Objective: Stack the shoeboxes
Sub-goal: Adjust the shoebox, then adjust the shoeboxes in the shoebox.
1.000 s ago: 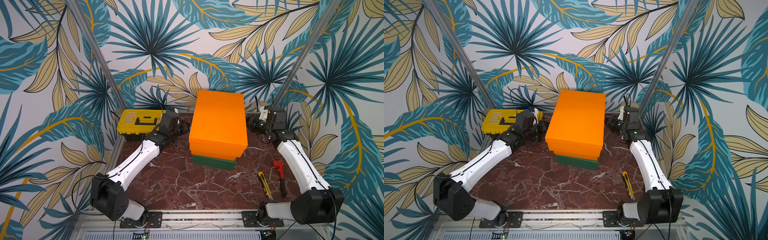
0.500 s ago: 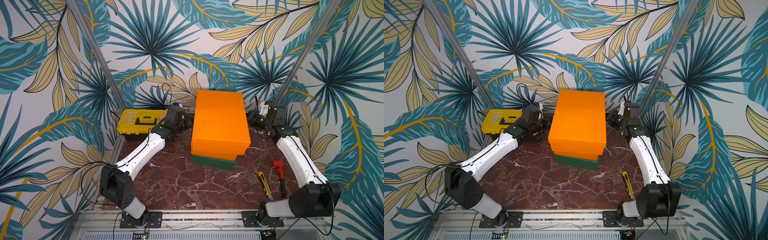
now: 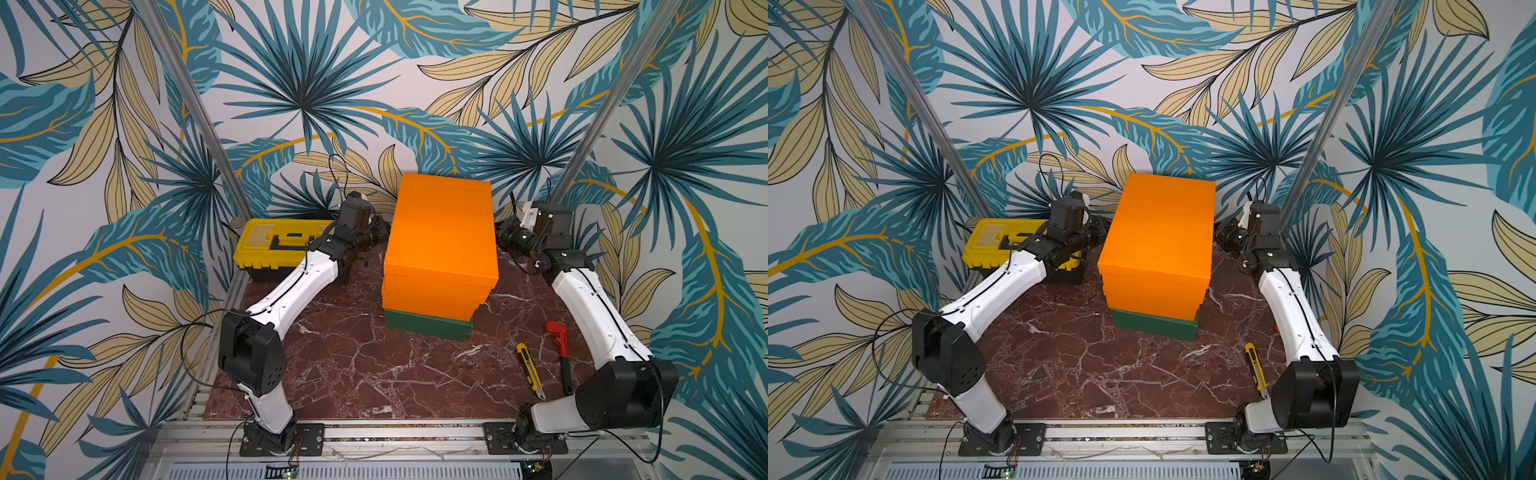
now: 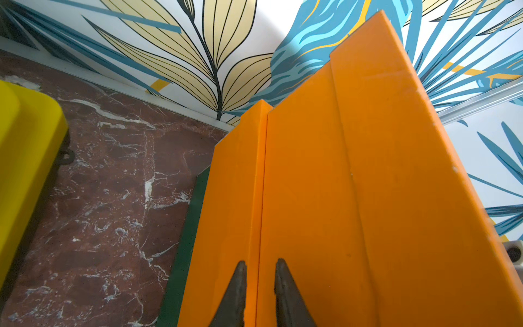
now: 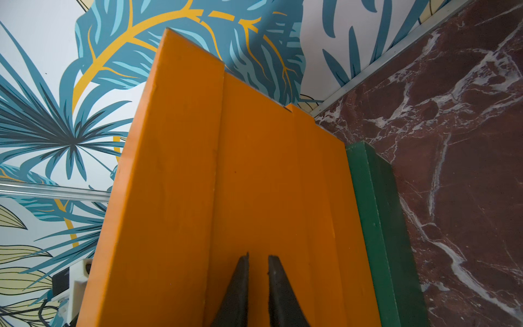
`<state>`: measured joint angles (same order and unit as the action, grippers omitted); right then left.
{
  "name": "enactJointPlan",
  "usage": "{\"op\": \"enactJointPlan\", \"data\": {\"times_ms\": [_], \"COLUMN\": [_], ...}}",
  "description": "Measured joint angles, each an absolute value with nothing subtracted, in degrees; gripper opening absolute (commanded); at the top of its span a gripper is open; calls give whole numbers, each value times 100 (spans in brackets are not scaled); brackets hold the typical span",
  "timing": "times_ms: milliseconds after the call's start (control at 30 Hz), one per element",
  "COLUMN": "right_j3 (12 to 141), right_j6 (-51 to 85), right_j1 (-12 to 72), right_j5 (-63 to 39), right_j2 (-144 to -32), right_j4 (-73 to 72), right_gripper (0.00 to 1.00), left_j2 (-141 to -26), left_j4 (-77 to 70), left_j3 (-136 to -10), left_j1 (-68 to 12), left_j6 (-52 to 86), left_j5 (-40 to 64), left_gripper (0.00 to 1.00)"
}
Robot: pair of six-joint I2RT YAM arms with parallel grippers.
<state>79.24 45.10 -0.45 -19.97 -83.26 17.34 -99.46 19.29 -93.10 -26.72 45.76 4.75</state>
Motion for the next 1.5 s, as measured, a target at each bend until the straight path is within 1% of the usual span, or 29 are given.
{"op": "enactJointPlan", "data": {"times_ms": [300, 700, 867, 1133, 1333, 1500], "right_j3": [7878, 7542, 7172, 6375, 5957, 6191], "right_j6": [4519, 4364, 4259, 4152, 4195, 4198], "right_j1": [-43, 40, 40, 34, 34, 10], "right_j5": [-1979, -1881, -1691, -1487, -1485, -1577], "right_j2": [-8315, -7935, -7529, -6932, -6971, -7424], "right_j4": [1693, 1846, 1916, 1999, 1988, 1931], "right_gripper": [17, 17, 17, 17, 17, 16], "left_j2": [-9944, -9762, -9435, -8744, -9070, -9889], "left_j4": [1929, 1896, 1872, 1870, 1883, 1874], "left_j3": [-9310, -9153, -8829, -7883, -7891, -8523], "left_j1": [-2628, -2458, -2316, -2255, -2209, -1957], "left_j6": [4554, 4366, 4305, 4305, 4296, 4327], "left_j5": [473, 292, 252, 239, 499, 1118], "left_gripper": [21, 21, 22, 22, 21, 21]}}
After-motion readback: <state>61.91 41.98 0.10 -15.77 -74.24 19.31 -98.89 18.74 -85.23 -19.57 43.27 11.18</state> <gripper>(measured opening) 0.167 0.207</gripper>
